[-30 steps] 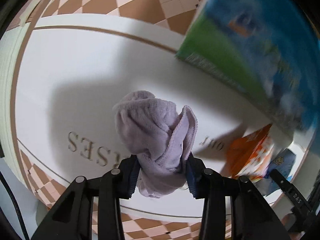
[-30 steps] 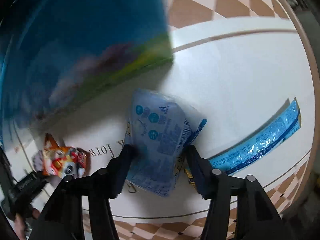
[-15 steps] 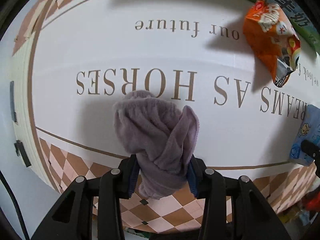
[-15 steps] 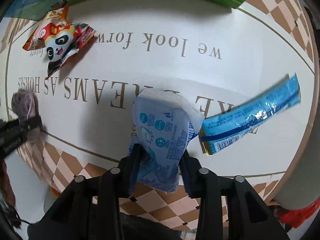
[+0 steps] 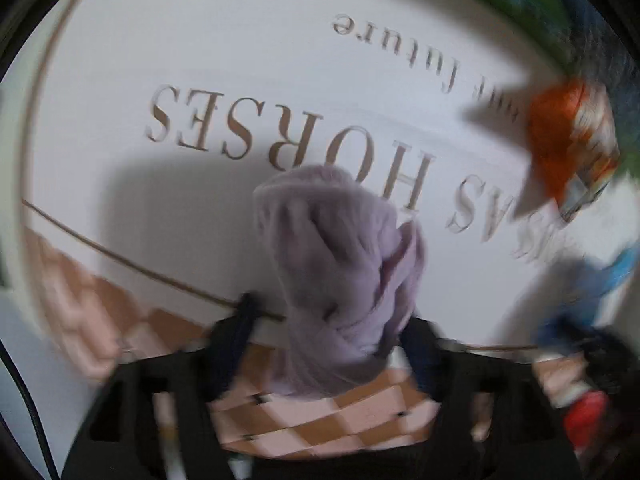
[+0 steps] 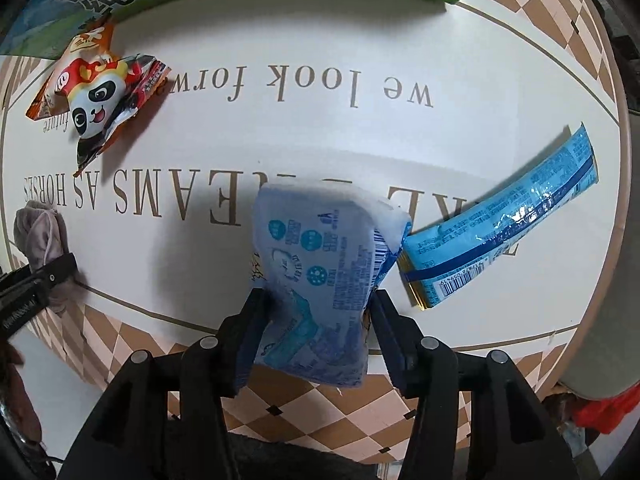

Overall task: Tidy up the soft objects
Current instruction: 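Carry the cloth and milk packet into the box and open both grippers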

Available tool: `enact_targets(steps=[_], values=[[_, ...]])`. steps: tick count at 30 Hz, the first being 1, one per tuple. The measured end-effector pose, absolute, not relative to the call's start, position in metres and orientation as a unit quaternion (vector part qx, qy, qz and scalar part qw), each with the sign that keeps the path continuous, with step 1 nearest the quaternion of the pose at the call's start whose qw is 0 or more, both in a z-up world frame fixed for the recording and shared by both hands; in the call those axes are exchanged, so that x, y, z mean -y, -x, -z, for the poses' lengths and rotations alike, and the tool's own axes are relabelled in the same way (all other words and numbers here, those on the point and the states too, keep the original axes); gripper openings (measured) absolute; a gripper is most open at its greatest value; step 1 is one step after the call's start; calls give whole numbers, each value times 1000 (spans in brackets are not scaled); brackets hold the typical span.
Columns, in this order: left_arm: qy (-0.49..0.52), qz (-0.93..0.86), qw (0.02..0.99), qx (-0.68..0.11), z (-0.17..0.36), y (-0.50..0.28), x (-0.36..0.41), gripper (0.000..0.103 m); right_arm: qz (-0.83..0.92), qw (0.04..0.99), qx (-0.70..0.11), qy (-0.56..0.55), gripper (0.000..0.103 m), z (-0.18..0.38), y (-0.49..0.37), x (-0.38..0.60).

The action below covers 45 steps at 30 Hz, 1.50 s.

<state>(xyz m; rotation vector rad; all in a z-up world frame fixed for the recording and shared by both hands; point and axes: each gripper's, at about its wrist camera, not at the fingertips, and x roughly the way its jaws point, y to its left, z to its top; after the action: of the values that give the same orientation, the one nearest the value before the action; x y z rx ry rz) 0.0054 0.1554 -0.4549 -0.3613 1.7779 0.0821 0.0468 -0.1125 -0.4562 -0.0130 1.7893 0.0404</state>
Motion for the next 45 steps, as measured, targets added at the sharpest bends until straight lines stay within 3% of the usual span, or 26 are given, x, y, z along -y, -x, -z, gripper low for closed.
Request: enact_targets(steps=[3,5,6,16,19,21,22,23,28,33,38,41,45], values=[[193,-60,630,-750,449,3,-172,74,-30,620,-783,-39,58,456,-51,118],[219,-68,638,-735,443,11,-180,74,-37,624,-778,-64,80,451,-47,122],[229,-70,635,-734,443,15,-185,74,-42,629,-774,-68,84,447,-46,122],[144,-33,622,-769,453,1,-130,74,-20,635,-769,-76,86,448,-41,126],[97,-47,632,-767,451,1,-114,60,-16,634,-770,-67,86,452,-43,122],[74,-42,640,-763,449,1,-101,38,-11,641,-766,-46,86,452,-41,116],[67,-37,639,-765,449,1,-94,37,-10,648,-761,-26,80,450,-39,110],[62,-34,636,-769,450,3,-90,36,-11,650,-760,-15,56,451,-39,107],[55,-18,644,-763,431,11,-63,35,-31,659,-752,12,32,439,-30,92],[80,35,688,-721,349,-8,-39,35,-78,675,-733,-22,30,391,-28,88],[81,73,722,-683,266,-82,-27,36,-124,731,-668,-65,30,293,-60,99],[55,65,726,-682,241,-142,-64,36,-138,754,-637,-80,30,256,-113,98],[36,63,678,-732,280,-214,-76,36,-132,752,-640,-89,30,264,-185,80]])
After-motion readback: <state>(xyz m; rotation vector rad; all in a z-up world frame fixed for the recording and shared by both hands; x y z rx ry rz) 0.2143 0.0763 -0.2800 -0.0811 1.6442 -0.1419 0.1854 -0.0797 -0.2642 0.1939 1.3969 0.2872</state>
